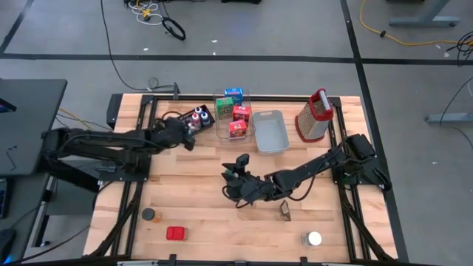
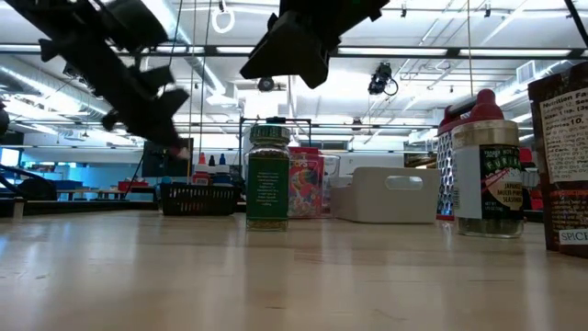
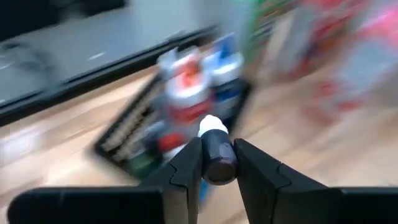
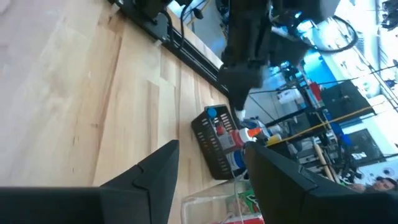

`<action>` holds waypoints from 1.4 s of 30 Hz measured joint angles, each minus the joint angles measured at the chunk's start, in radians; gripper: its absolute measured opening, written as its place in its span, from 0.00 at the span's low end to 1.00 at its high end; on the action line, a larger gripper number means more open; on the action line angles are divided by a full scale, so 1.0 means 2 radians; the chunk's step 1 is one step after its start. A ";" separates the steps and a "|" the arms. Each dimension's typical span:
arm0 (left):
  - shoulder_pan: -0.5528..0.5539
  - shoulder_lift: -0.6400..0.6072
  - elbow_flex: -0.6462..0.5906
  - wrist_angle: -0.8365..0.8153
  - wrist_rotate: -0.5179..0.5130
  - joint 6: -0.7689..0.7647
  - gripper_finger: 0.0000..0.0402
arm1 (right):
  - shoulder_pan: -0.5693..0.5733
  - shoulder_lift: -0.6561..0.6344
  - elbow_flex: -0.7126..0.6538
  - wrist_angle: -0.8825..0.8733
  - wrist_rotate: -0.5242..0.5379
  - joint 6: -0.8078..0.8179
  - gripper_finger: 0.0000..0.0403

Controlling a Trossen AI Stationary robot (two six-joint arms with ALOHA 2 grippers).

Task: Pick & Place Kitchen Items
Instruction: Put the small red food coloring bottle into the black bin, then put the green spice bottle into the gray bin

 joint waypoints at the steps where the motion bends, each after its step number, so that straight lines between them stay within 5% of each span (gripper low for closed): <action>1: 0.008 0.002 0.000 -0.024 -0.006 -0.013 0.23 | 0.000 0.000 0.000 0.000 -0.006 0.000 0.49; 6: 0.040 0.028 -0.025 -0.022 -0.012 -0.044 0.24 | -0.005 0.000 0.000 0.000 -0.080 0.001 0.49; 16: 0.085 0.085 -0.044 0.129 -0.030 0.078 0.35 | -0.021 0.000 0.000 -0.003 -0.172 0.080 0.49; 22: 0.092 0.082 -0.044 0.140 -0.022 0.098 0.41 | -0.031 0.000 0.000 -0.007 -0.217 0.118 0.49; 29: 0.081 0.077 -0.044 0.162 -0.012 0.095 0.39 | -0.036 0.000 0.000 0.005 -0.220 0.126 0.49; 42: 0.067 -0.008 -0.043 0.198 0.116 0.162 0.35 | -0.044 0.000 0.000 -0.049 -0.206 0.199 0.54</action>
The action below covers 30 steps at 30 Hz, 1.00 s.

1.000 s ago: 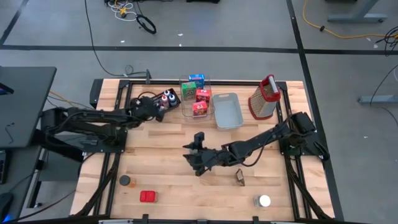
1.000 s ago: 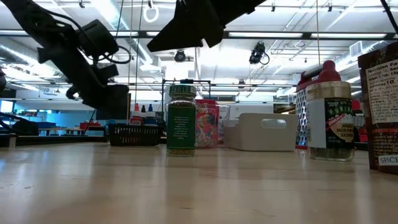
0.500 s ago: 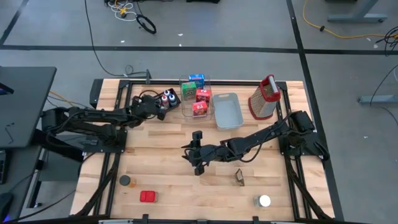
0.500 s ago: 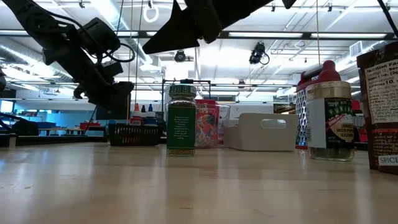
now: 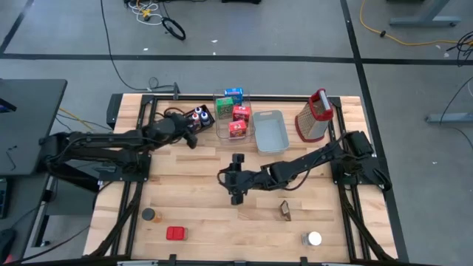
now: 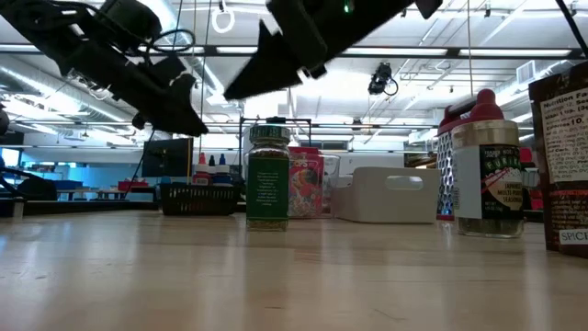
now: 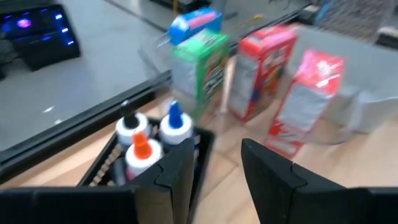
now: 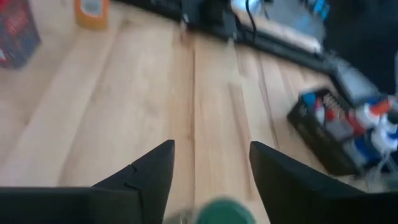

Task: Pick & Place Kitchen Items
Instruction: Put the green spice bottle into the gray bin

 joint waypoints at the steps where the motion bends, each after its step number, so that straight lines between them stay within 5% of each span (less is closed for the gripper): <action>1: 0.000 -0.006 0.000 0.000 0.006 0.001 0.35 | -0.003 0.000 0.000 -0.011 0.000 0.009 0.56; 8: 0.000 -0.025 0.000 0.001 0.011 0.002 0.35 | -0.032 0.000 0.000 -0.059 -0.002 0.094 0.67; 11: 0.000 -0.025 0.000 0.000 0.011 0.002 0.35 | -0.047 -0.001 0.000 -0.070 -0.041 0.136 0.70; 16: 0.000 -0.025 0.000 0.000 0.011 0.002 0.35 | -0.057 -0.001 0.000 -0.074 -0.102 0.161 0.70; 30: 0.000 -0.024 0.000 -0.003 0.011 0.002 0.35 | -0.058 0.000 0.000 -0.125 -0.105 0.188 0.69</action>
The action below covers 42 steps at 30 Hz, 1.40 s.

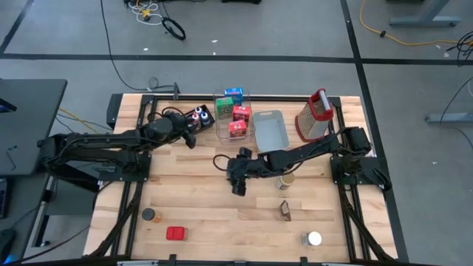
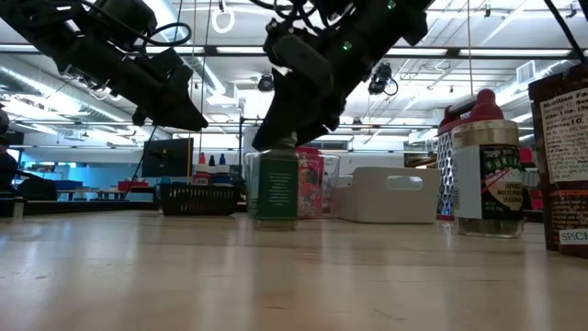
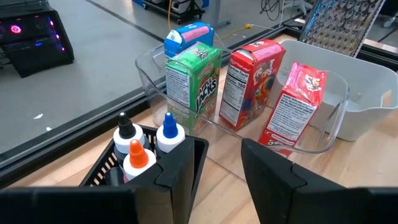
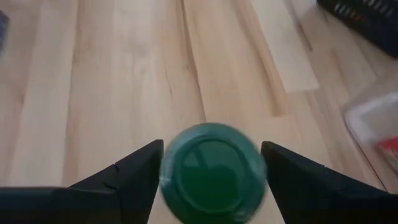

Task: Pick & Place Kitchen Items
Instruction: Put the green spice bottle into the gray bin

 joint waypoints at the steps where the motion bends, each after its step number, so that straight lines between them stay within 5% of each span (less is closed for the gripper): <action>1: 0.000 0.000 0.000 0.000 0.000 0.000 0.35 | 0.000 0.000 0.000 -0.006 0.000 -0.001 0.69; 10: 0.000 0.000 0.000 -0.002 0.000 0.013 0.35 | -0.001 0.000 0.000 -0.007 -0.014 0.006 0.68; 18: 0.000 0.000 0.000 -0.002 0.000 0.013 0.35 | -0.002 0.000 0.000 -0.011 -0.025 0.018 0.52; 29: 0.000 0.000 0.000 -0.002 0.000 0.011 0.35 | -0.002 0.000 0.000 0.010 -0.040 0.027 0.53; 42: 0.000 0.000 0.000 -0.001 0.000 0.008 0.35 | -0.003 -0.036 -0.001 0.018 0.039 0.011 0.53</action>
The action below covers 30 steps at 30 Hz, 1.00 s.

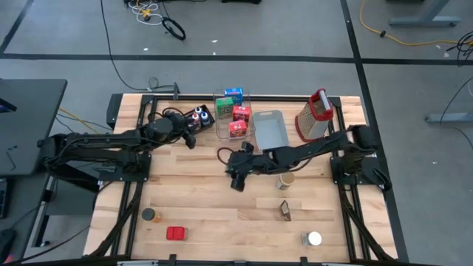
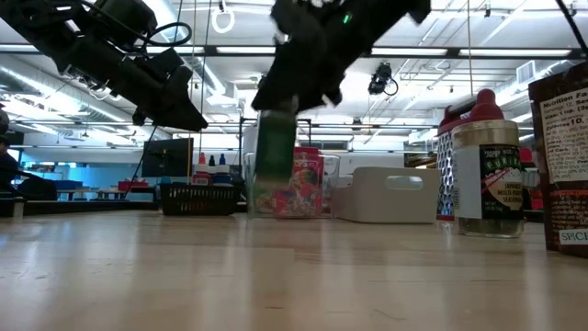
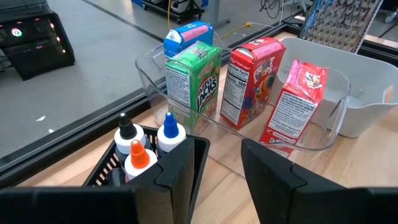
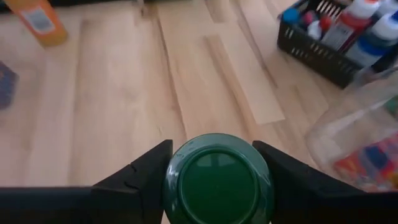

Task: Pick & Place Kitchen Items
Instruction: Put the green spice bottle into the gray bin

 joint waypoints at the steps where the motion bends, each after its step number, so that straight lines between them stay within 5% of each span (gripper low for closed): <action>1: 0.000 0.000 0.000 0.000 0.000 0.000 0.35 | 0.000 -0.012 0.000 -0.009 0.001 0.000 0.53; 4: 0.000 0.000 0.000 0.000 0.000 0.000 0.35 | 0.000 -0.054 0.000 -0.058 0.029 0.000 0.52; 15: 0.000 0.000 0.000 0.001 0.000 -0.001 0.35 | -0.034 -0.147 0.001 -0.297 0.280 0.092 0.53; 19: 0.000 0.000 0.000 0.002 0.003 -0.001 0.35 | -0.084 -0.147 -0.020 -0.297 0.251 0.121 0.54; 30: 0.000 0.000 0.000 0.004 0.026 0.000 0.35 | -0.205 -0.146 -0.170 -0.066 0.135 0.115 0.53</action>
